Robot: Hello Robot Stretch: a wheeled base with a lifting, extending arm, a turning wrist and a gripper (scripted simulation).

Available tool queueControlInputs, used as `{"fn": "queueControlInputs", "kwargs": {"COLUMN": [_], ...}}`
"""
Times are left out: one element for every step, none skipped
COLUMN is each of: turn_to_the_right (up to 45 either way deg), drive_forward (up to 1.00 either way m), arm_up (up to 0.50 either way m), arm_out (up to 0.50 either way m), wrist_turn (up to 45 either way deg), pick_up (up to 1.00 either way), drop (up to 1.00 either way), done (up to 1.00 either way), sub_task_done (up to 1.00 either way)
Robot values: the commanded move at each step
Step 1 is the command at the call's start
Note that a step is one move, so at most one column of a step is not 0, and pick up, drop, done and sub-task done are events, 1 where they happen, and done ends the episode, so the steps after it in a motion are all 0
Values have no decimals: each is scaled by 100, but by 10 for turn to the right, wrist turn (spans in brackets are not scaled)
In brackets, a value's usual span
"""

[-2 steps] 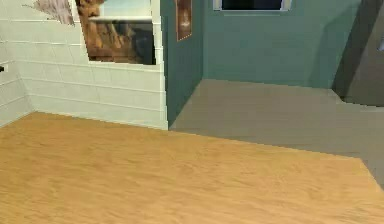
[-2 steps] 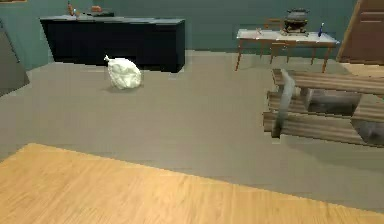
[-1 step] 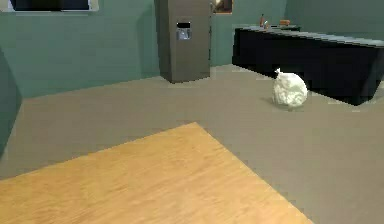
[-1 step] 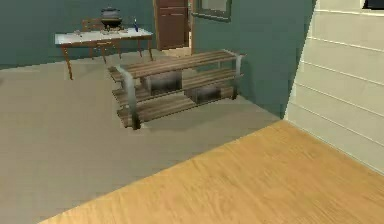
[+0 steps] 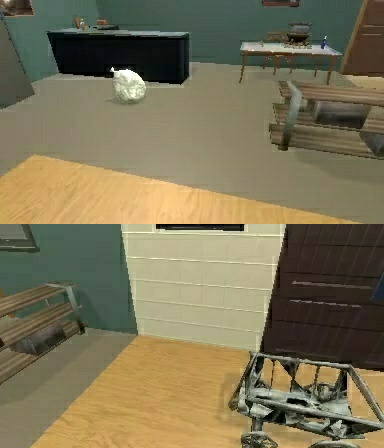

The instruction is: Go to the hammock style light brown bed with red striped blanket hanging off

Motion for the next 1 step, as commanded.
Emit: {"fn": "queueControlInputs", "kwargs": {"turn_to_the_right": [90], "drive_forward": [0], "arm_up": [0], "arm_out": [0], "wrist_turn": [0], "pick_up": [0], "drop": [0], "done": [0], "sub_task_done": [0]}}
